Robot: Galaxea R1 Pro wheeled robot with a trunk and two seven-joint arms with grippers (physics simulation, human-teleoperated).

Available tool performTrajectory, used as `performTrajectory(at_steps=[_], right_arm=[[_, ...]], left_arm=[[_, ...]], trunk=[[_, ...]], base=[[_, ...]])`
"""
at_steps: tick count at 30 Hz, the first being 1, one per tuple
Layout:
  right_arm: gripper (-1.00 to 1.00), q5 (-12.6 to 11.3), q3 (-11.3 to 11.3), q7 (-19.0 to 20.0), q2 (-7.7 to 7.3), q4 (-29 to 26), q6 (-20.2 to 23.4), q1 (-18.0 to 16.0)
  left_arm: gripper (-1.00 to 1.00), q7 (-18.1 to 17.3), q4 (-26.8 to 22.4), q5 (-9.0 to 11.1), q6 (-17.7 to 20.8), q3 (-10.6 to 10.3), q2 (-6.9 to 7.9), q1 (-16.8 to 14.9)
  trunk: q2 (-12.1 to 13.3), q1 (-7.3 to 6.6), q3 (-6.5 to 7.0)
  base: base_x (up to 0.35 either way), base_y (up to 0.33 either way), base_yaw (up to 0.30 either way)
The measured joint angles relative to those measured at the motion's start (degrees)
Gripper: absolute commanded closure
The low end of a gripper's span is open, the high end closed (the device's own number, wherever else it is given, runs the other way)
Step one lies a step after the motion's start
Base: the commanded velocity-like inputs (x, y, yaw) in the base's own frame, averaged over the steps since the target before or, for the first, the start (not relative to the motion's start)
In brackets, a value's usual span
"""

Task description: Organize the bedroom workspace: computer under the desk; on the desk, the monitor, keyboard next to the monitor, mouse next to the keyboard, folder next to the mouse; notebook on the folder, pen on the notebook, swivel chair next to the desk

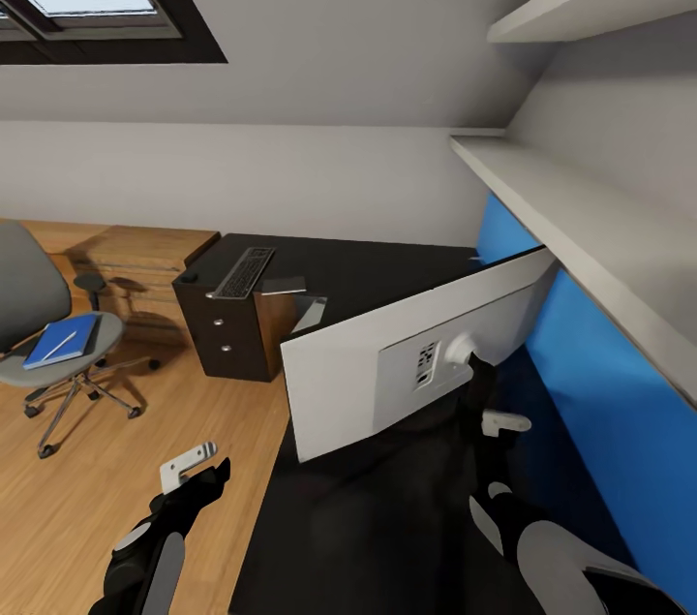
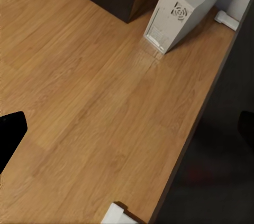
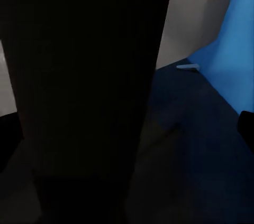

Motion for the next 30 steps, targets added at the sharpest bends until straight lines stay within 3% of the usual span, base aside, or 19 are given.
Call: performTrajectory(at_steps=[11,30], right_arm=[[-1.0,0.1,-0.1,0.1,0.0,0.0,0.0,0.1],[-1.0,0.1,0.1,-0.3,0.14,-0.1,0.2,0.1]], left_arm=[[-1.0,0.0,0.0,0.0,0.1,0.0,-0.01,0.0],[-1.0,0.0,0.1,0.0,0.1,0.0,-0.01,0.0]], trunk=[[0.0,0.0,0.0],[0.0,0.02,0.01]], base=[[-0.072,0.044,0.0],[-0.26,0.188,0.0]])
